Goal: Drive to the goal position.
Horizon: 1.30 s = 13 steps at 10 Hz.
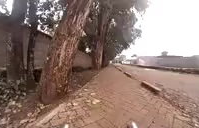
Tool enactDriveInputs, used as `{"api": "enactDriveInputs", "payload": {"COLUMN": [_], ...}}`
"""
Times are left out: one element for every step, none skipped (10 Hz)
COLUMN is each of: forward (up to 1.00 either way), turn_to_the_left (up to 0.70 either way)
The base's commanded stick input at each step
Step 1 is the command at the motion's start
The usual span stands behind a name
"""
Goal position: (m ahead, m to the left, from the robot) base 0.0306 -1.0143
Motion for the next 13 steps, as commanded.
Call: {"api": "enactDriveInputs", "payload": {"forward": [0.7,0.7,0.7,0.7,0.7,0.7,0.7,0.7,0.7,0.7,0.7,0.7,0.7], "turn_to_the_left": [-0.13,-0.3,-0.35,-0.35,-0.28,-0.11,0.0,0.0,0.0,0.0,0.0,0.0,0.0]}}
